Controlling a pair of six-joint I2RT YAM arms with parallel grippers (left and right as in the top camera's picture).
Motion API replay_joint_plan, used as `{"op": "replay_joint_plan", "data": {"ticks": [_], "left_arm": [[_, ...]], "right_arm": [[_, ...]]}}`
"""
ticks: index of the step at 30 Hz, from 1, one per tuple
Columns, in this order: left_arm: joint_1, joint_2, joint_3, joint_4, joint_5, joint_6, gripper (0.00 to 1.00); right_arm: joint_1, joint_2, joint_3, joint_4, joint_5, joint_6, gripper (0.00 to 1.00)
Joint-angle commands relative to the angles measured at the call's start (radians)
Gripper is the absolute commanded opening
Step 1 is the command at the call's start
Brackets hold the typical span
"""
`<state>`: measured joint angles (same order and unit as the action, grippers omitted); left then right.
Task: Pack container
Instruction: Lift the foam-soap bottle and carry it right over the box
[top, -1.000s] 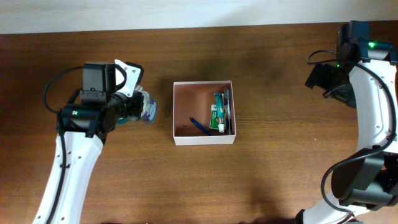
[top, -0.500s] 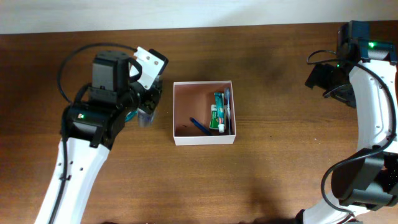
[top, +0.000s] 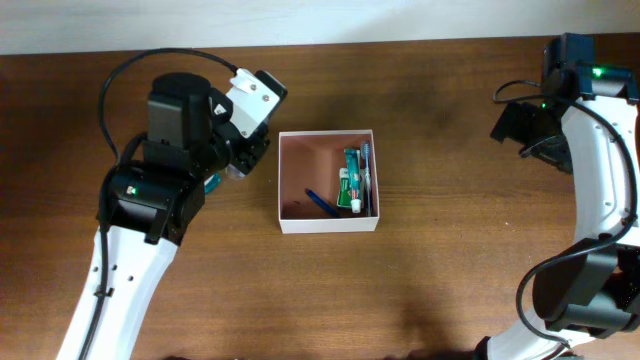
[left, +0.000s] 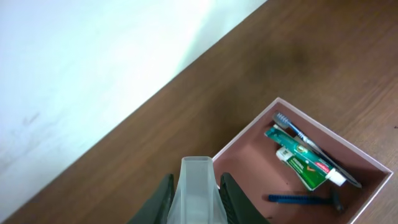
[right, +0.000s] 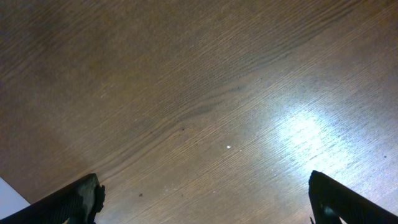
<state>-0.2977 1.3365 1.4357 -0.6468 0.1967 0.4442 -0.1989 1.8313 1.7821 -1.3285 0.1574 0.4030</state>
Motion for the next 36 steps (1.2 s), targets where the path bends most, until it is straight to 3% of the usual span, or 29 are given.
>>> {"op": "replay_joint_plan", "data": {"ticks": [1, 4, 7, 13, 19, 26, 36], "left_arm": [[-0.002, -0.027, 0.034, 0.036, 0.122, 0.048, 0.06], [-0.002, -0.024, 0.034, 0.065, 0.233, 0.048, 0.07], [-0.002, -0.012, 0.033, 0.086, 0.307, 0.061, 0.14], [-0.002, 0.055, 0.033, 0.095, 0.355, 0.112, 0.15], [-0.002, 0.155, 0.034, 0.101, 0.517, 0.317, 0.13], [-0.002, 0.24, 0.033, 0.12, 0.546, 0.46, 0.05], [-0.001, 0.308, 0.034, 0.125, 0.657, 0.588, 0.04]], "right_arm": [[-0.005, -0.007, 0.008, 0.0, 0.013, -0.006, 0.98], [-0.005, -0.007, 0.008, 0.0, 0.013, -0.006, 0.98], [-0.005, -0.007, 0.008, 0.0, 0.013, -0.006, 0.98], [-0.005, -0.007, 0.008, 0.0, 0.013, -0.006, 0.98], [-0.005, -0.007, 0.008, 0.0, 0.013, -0.006, 0.98], [-0.005, -0.007, 0.008, 0.0, 0.013, -0.006, 0.98], [-0.005, -0.007, 0.008, 0.0, 0.013, -0.006, 0.98]]}}
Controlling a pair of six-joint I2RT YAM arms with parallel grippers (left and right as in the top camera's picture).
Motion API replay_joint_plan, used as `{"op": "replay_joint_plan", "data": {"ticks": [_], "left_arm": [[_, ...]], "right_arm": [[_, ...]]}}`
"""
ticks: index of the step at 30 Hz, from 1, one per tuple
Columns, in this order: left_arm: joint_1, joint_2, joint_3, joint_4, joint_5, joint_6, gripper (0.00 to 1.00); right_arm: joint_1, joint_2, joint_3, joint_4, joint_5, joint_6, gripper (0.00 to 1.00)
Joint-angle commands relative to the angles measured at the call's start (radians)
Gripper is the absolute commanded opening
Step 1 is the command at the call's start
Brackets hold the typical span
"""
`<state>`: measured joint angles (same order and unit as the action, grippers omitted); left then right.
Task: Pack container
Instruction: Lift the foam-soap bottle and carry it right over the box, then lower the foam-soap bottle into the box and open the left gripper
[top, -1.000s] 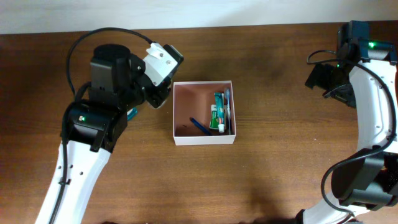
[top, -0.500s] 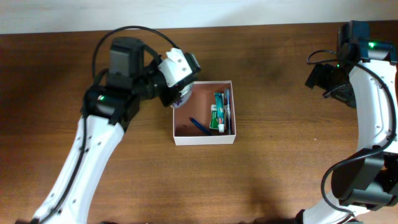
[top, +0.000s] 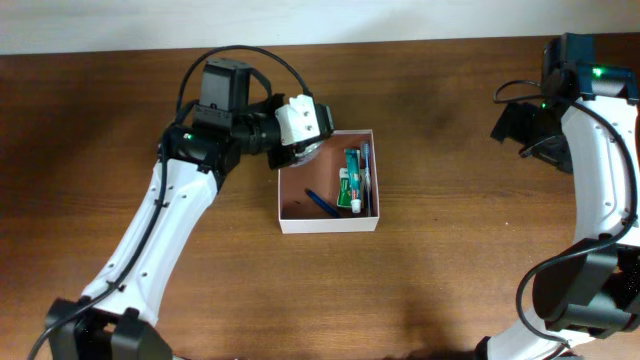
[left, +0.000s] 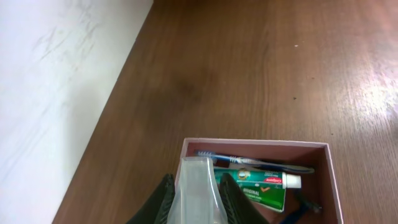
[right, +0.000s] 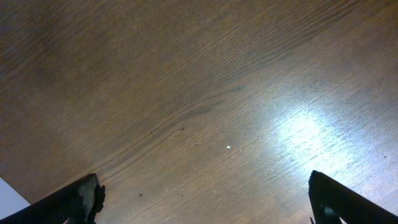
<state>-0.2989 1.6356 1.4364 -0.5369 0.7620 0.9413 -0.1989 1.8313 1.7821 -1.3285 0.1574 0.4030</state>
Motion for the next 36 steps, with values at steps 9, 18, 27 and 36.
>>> {"op": "replay_joint_plan", "data": {"ticks": [9, 18, 27, 36], "left_arm": [[0.0, 0.068, 0.033, 0.054, 0.092, 0.155, 0.04], [0.0, 0.146, 0.033, 0.058, 0.091, 0.205, 0.02], [0.021, 0.211, 0.032, 0.058, 0.077, 0.206, 0.03], [0.071, 0.267, 0.032, 0.057, 0.081, 0.205, 0.03]], "right_arm": [[-0.005, -0.007, 0.008, 0.0, 0.013, -0.006, 0.98], [-0.005, -0.007, 0.008, 0.0, 0.013, -0.006, 0.98], [-0.005, -0.007, 0.008, 0.0, 0.013, -0.006, 0.98], [-0.005, -0.007, 0.008, 0.0, 0.013, -0.006, 0.98]]}}
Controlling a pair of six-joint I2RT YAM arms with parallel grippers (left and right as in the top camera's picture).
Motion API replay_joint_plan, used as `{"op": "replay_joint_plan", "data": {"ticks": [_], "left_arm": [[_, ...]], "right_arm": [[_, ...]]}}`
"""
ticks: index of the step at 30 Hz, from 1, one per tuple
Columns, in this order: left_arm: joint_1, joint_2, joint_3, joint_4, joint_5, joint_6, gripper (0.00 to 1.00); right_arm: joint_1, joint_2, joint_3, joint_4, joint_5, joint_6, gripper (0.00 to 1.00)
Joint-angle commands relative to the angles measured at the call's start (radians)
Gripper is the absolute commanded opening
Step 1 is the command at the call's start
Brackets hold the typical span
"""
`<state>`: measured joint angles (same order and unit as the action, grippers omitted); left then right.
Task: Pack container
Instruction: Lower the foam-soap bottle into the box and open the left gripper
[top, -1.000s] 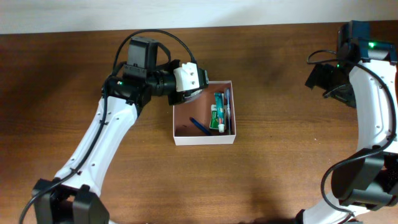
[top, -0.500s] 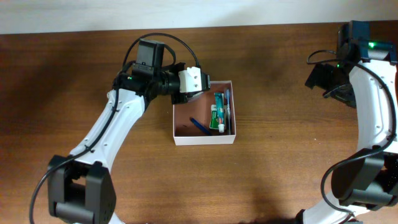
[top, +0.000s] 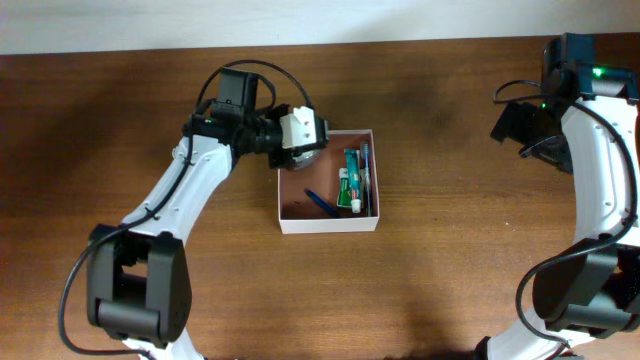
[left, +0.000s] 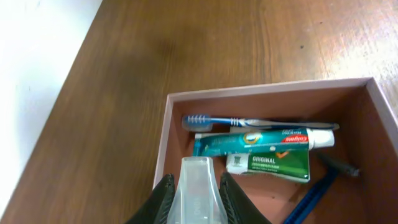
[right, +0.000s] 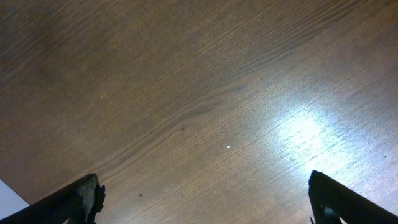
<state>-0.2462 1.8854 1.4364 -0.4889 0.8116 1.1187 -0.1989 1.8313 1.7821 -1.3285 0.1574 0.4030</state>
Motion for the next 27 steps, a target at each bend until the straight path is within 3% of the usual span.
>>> {"op": "replay_joint_plan", "data": {"ticks": [1, 11, 18, 20, 23, 27], "left_arm": [[0.02, 0.026, 0.032, 0.01, 0.032, 0.028, 0.04], [0.02, 0.041, 0.032, 0.018, 0.03, 0.028, 0.25], [0.02, 0.041, 0.032, 0.019, 0.026, 0.027, 0.84], [0.02, 0.041, 0.033, 0.025, 0.018, 0.027, 0.92], [0.02, 0.04, 0.034, 0.031, 0.019, 0.013, 0.99], [0.024, 0.039, 0.064, 0.042, 0.019, -0.074, 0.99]], "right_arm": [[-0.005, -0.007, 0.008, 0.0, 0.013, -0.006, 0.98], [-0.005, -0.007, 0.008, 0.0, 0.013, -0.006, 0.98], [-0.005, -0.007, 0.008, 0.0, 0.013, -0.006, 0.98], [-0.005, -0.007, 0.008, 0.0, 0.013, -0.006, 0.98], [-0.005, -0.007, 0.008, 0.0, 0.013, -0.006, 0.98], [-0.005, -0.007, 0.008, 0.0, 0.012, -0.006, 0.98]]}}
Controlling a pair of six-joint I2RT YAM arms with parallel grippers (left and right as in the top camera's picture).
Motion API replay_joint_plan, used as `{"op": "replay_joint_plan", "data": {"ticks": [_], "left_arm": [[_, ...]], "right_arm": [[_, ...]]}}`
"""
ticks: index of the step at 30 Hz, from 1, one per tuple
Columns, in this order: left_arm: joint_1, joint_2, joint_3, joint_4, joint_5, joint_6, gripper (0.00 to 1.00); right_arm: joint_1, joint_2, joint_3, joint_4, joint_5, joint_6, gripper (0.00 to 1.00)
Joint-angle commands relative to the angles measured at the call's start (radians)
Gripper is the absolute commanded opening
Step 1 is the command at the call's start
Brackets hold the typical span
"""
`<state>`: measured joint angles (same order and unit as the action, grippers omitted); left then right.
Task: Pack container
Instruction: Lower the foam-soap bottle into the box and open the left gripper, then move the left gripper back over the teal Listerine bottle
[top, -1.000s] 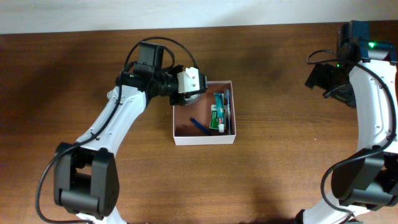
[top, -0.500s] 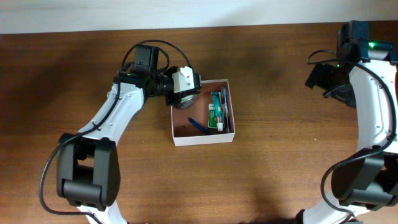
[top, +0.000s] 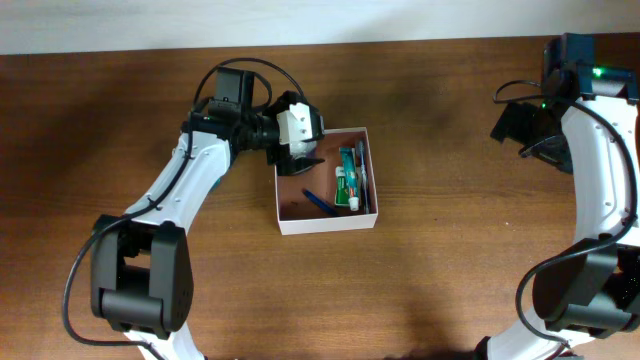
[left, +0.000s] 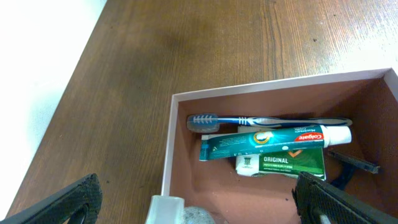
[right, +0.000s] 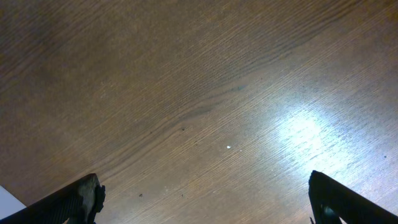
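Note:
The white box (top: 327, 229) with a pinkish inside (left: 273, 82) holds a blue toothbrush (left: 261, 120), a Colgate toothpaste tube (left: 273, 140) and a blue razor (top: 320, 202). My left gripper (top: 300, 152) hangs over the box's back left corner, open wide (left: 196, 208). Between its fingers a clear bottle (left: 166, 210) rests at the box's left wall, touched by neither finger; how it lies is cut off by the frame edge. In the overhead view the gripper hides the bottle. My right gripper (top: 520, 125) is open over bare wood (right: 205, 199).
The brown wooden table (top: 450, 280) carries only the box. A white wall or edge (left: 37, 68) runs along the table's far side. The right arm (top: 600, 200) curves along the right edge.
My left gripper has gone from shut on the clear bottle to wide open, and the bottle now lies at the box's left wall. The box has shifted slightly. The right arm is unchanged.
My left gripper held the clear bottle left of the box. Then it held the bottle over the box's back left corner, then lower over the inside. Now the gripper is open and the bottle is out of its grip. The right arm has stayed still.

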<state>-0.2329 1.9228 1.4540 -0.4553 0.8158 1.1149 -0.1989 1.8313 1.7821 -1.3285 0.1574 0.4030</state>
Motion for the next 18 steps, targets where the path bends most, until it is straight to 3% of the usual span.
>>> {"op": "replay_joint_plan", "data": {"ticks": [1, 8, 13, 18], "left_arm": [[0.014, -0.001, 0.062, 0.008, 0.015, -0.097, 0.99], [0.055, -0.031, 0.219, 0.006, -0.003, -0.476, 0.99], [0.116, -0.1, 0.255, -0.086, -0.189, -0.742, 0.99], [0.171, -0.174, 0.255, -0.356, -0.472, -0.855, 0.99]], "right_arm": [[-0.005, -0.007, 0.008, 0.0, 0.013, -0.006, 0.98], [-0.005, -0.007, 0.008, 0.0, 0.013, -0.006, 0.98], [-0.005, -0.007, 0.008, 0.0, 0.013, -0.006, 0.98], [-0.005, -0.007, 0.008, 0.0, 0.013, -0.006, 0.98]]}}
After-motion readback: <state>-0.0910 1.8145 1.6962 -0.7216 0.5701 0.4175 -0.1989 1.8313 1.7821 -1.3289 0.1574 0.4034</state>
